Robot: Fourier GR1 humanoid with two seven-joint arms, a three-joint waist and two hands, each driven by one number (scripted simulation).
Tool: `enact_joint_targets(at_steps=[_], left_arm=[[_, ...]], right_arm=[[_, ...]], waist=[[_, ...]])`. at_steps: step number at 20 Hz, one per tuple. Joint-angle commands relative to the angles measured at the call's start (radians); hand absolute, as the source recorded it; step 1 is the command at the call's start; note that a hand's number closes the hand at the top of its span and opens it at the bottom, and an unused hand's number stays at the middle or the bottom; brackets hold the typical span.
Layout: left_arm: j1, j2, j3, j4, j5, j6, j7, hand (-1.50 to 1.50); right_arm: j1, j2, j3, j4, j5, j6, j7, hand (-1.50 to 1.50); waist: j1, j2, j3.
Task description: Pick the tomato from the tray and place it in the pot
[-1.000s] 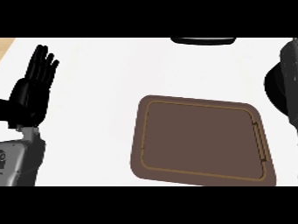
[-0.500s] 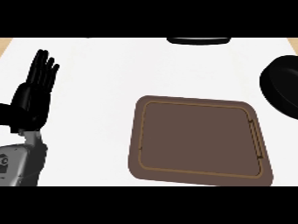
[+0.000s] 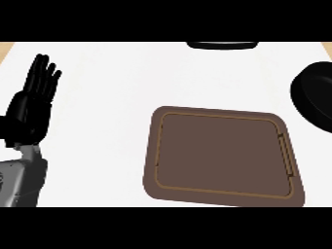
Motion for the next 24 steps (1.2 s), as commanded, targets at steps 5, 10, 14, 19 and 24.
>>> enact_joint_targets(at_steps=[5, 10, 14, 19, 24], left_arm=[[-0.007, -0.01, -0.011, 0.003, -0.005, 0.001, 0.008, 0.0], [0.011, 0.002, 0.014, 0.046, 0.005, -0.028, -0.053, 0.0], [-0.02, 0.034, 0.021, 0.013, 0.011, -0.033, 0.014, 0.0], [0.006, -0.014, 0.001, -0.007, -0.005, 0.007, 0.002, 0.0], [0.016, 0.008, 0.023, 0.039, -0.002, -0.019, -0.032, 0.0]], right_arm=[[0.037, -0.02, -0.164, 0.141, -0.306, -0.175, -0.232, -1.5], [0.008, -0.056, -0.12, 0.158, -0.362, -0.181, -0.366, -1.5], [-0.053, -0.039, -0.136, 0.123, -0.407, -0.334, -0.402, -1.5], [0.008, 0.03, -0.167, -0.012, -0.513, -0.459, -0.412, -1.5], [0.04, 0.027, -0.176, -0.183, -0.625, -0.462, -0.435, -1.5]], waist=[[0.005, 0.005, 0.001], [0.0, 0.001, 0.0], [0.011, 0.002, 0.001], [-0.011, -0.009, 0.0], [-0.019, -0.009, -0.001]])
